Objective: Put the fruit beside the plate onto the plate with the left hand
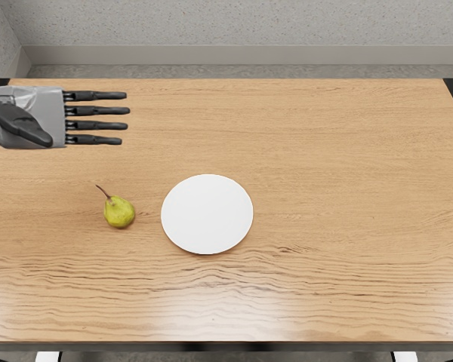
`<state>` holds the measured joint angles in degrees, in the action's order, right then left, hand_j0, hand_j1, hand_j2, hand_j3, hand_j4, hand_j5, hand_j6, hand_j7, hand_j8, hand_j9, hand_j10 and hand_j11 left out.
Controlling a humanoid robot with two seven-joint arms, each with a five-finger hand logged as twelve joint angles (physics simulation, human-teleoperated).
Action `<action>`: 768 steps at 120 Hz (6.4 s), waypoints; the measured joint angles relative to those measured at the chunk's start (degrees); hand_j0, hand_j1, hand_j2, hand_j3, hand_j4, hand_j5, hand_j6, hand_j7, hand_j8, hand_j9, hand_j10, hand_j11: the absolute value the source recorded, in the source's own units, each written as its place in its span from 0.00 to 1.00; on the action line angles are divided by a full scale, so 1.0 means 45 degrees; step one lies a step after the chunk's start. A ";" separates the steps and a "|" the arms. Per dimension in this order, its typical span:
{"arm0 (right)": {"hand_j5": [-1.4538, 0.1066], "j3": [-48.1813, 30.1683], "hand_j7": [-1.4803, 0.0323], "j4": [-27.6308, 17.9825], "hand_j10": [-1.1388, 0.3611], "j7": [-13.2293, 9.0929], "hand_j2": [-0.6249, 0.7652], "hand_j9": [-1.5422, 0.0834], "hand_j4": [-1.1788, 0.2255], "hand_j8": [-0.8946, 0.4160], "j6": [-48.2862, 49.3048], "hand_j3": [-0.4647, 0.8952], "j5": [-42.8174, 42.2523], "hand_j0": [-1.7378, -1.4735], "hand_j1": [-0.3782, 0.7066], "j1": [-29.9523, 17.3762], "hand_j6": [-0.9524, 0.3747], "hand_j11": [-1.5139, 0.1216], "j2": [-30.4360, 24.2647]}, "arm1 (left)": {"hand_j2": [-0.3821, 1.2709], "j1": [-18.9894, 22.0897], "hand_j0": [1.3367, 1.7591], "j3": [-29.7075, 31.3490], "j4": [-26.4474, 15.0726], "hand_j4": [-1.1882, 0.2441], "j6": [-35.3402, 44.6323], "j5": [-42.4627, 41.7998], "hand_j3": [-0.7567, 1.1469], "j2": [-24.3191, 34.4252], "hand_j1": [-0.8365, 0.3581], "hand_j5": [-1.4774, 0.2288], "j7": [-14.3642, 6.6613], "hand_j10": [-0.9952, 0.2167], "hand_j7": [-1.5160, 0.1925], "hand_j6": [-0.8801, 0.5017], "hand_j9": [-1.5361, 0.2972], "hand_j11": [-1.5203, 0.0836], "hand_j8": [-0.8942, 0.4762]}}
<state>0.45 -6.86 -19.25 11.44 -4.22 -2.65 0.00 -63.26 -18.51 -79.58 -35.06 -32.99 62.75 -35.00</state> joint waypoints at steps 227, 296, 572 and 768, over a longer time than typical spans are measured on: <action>0.93 -0.0022 0.98 0.0000 0.76 -0.0077 0.45 0.95 0.84 0.68 -0.0023 0.34 0.0000 0.30 0.03 0.0077 0.72 0.93 0.0000 | 0.24 0.2144 0.76 -0.0187 -0.4620 0.78 0.7210 2.0356 0.40 -0.3134 0.93 0.82 0.0000 0.76 0.84 0.59 0.79 0.90 0.60; 0.93 -0.0023 0.98 0.0000 0.76 -0.0077 0.45 0.95 0.84 0.68 -0.0023 0.34 0.0000 0.30 0.03 0.0099 0.72 0.93 0.0000 | 0.24 0.2309 0.76 0.1214 -0.4541 0.78 0.9459 2.1822 0.40 -0.4258 0.93 0.82 0.0000 0.77 0.84 0.59 0.79 0.90 0.60; 0.93 -0.0023 0.98 0.0000 0.76 -0.0077 0.45 0.95 0.84 0.68 -0.0023 0.34 0.0000 0.30 0.03 0.0180 0.72 0.93 0.0000 | 0.34 0.2984 0.76 0.1906 -0.3779 0.51 1.0777 2.2956 0.40 -0.4551 0.57 0.52 0.0001 0.44 0.54 0.30 0.51 0.58 0.32; 0.93 -0.0025 0.98 0.0000 0.76 -0.0077 0.45 0.95 0.84 0.68 -0.0023 0.34 0.0000 0.30 0.03 0.0208 0.72 0.93 0.0000 | 0.57 0.1682 0.76 0.1734 -0.3865 0.35 1.0568 2.2212 0.40 -0.4438 0.43 0.26 0.0003 0.21 0.30 0.34 0.30 0.33 0.32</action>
<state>0.34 -6.86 -19.60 11.34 -4.22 -1.71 0.00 -55.69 -10.70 -96.97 12.50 66.97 42.78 -34.99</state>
